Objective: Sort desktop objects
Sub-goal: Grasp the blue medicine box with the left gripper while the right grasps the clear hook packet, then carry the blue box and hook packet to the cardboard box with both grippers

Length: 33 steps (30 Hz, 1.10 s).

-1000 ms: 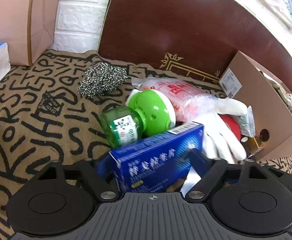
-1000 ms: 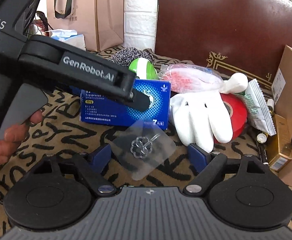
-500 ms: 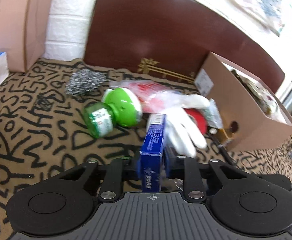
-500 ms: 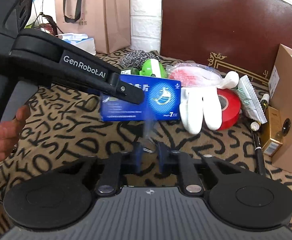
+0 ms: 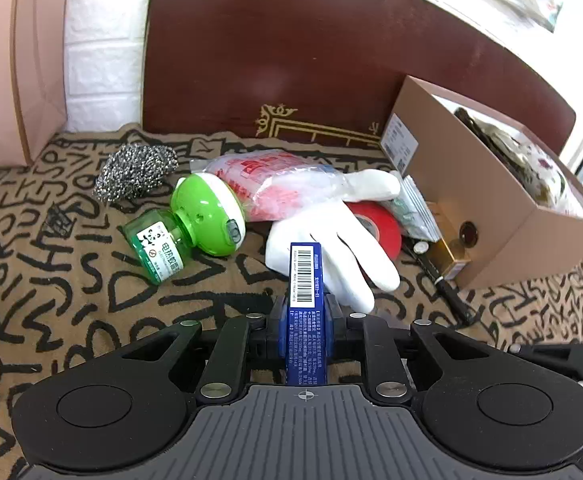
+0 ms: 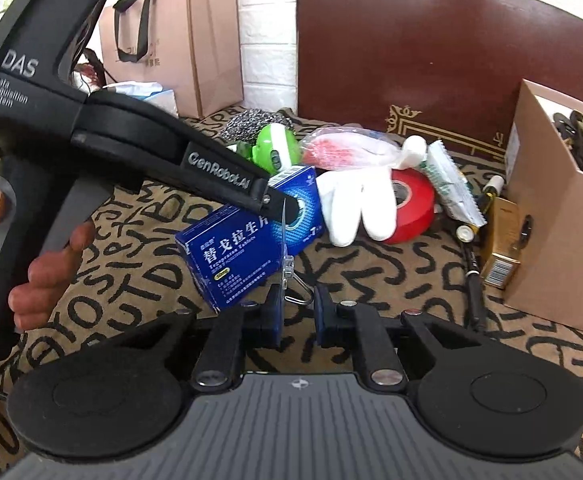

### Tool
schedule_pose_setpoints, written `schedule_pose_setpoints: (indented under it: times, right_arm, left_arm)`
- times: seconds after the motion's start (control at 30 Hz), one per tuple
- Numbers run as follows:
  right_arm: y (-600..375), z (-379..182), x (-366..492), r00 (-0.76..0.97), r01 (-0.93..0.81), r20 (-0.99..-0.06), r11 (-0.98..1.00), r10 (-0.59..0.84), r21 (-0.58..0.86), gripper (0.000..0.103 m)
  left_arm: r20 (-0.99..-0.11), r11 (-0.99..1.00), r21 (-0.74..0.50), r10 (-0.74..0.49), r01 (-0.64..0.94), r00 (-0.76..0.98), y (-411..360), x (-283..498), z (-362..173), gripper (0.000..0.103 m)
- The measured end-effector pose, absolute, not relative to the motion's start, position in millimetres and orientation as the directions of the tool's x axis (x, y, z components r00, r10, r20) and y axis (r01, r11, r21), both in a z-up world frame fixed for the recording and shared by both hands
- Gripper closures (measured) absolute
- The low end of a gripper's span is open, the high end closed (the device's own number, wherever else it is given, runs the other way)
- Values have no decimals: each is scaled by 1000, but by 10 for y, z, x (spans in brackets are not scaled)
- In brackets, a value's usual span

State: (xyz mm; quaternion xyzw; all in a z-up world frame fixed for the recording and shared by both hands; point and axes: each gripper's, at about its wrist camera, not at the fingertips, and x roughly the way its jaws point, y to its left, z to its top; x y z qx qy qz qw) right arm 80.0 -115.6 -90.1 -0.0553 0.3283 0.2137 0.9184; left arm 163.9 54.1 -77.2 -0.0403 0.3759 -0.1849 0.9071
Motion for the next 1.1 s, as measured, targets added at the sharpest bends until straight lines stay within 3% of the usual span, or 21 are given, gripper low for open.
schedule_pose_setpoints:
  times: [0.03,0.1,0.13,0.17,0.2,0.77,1.1]
  right_arm:
    - [-1174,-900,796,695,-426,-625,904,356,42,85]
    - [-1197,-916,793,694,-419,-624,906,358,54,85]
    - [-1206,-925,786,694,-416,-625,907,359,59,85]
    - [-1219,-934,777,693,-415,-626,908,358,61,85]
    - [-1226,-930,751,694,-412,-626,909,356,59,85]
    - [-1517,-652,369,745,-381,-568,922,349,66,85]
    - [-2052,-331,86,837,-297,-461,952,294,69,85]
  left_arm:
    - [-668,931,-195,-356,307,654,520,1628,-774,88]
    - [-690,936,-154,-331,316,643,455,1628,-801,69]
    - [-708,939,-134,-314,317,633,415,1637,-841,67]
    - [-721,941,-122,-303,317,624,388,1642,-885,73]
    - [-736,942,-112,-294,317,611,362,1648,-933,86]
    - [-663,923,-146,-359,357,657,111,1145,-441,87]
    - [-594,884,-140,-435,445,676,-482,915,-13,87]
